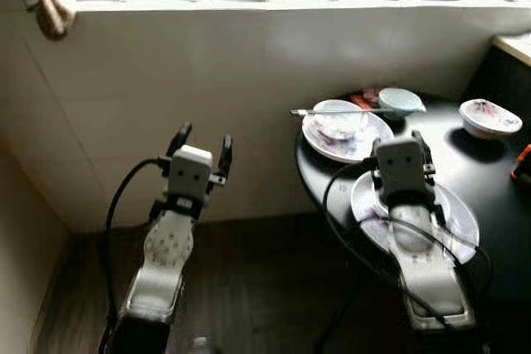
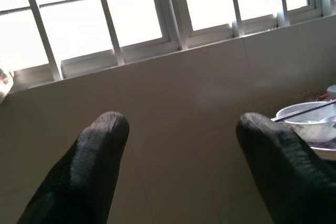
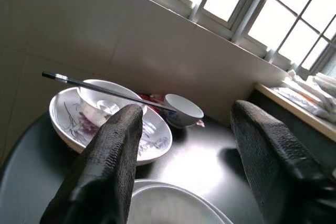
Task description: Kitchen organization
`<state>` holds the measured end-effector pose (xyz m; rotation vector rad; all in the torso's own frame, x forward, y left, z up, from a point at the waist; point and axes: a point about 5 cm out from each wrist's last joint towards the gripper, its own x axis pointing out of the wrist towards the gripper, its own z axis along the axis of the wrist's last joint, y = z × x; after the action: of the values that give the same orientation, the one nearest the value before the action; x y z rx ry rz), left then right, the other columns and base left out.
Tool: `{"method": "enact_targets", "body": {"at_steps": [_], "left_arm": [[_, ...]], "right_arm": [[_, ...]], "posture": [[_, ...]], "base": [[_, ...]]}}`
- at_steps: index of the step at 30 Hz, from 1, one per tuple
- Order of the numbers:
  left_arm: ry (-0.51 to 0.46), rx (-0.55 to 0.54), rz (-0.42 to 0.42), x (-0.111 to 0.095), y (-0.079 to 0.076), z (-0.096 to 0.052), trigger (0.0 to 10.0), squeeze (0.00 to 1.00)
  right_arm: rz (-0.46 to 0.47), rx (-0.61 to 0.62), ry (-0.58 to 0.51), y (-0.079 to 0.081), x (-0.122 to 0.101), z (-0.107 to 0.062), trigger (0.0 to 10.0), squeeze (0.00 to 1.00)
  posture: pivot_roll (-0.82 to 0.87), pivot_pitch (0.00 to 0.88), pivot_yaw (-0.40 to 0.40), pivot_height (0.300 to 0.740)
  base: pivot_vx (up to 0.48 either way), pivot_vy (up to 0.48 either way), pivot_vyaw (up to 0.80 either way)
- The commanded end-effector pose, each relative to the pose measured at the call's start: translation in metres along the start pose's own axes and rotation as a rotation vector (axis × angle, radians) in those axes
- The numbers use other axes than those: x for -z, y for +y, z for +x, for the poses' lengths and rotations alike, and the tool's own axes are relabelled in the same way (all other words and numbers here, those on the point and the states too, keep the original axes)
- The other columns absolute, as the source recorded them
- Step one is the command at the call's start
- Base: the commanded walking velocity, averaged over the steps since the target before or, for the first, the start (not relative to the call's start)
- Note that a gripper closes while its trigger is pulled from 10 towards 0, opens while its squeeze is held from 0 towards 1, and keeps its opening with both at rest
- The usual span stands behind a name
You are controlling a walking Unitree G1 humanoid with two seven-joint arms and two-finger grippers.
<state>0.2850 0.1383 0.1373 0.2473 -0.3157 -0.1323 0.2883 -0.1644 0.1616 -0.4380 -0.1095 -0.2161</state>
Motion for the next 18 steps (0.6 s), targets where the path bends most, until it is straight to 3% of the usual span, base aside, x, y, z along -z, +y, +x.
{"method": "enact_targets", "body": {"at_steps": [1, 18], "left_arm": [[-0.037, 0.009, 0.017, -0.0089, -0.001, 0.007, 10.0, 0.0], [-0.037, 0.016, 0.025, -0.0088, 0.0004, 0.0062, 10.0, 0.0]], "right_arm": [[0.003, 0.027, -0.009, -0.0057, -0.0017, 0.0015, 10.0, 0.0], [0.015, 0.024, -0.001, -0.0046, 0.0011, 0.0022, 10.0, 0.0]], "posture": [[0.05, 0.0, -0.048, 0.74], [0.05, 0.0, -0.046, 0.74]], "base": [[0.0, 0.0, 0.0], [0.0, 0.0, 0.0]]}}
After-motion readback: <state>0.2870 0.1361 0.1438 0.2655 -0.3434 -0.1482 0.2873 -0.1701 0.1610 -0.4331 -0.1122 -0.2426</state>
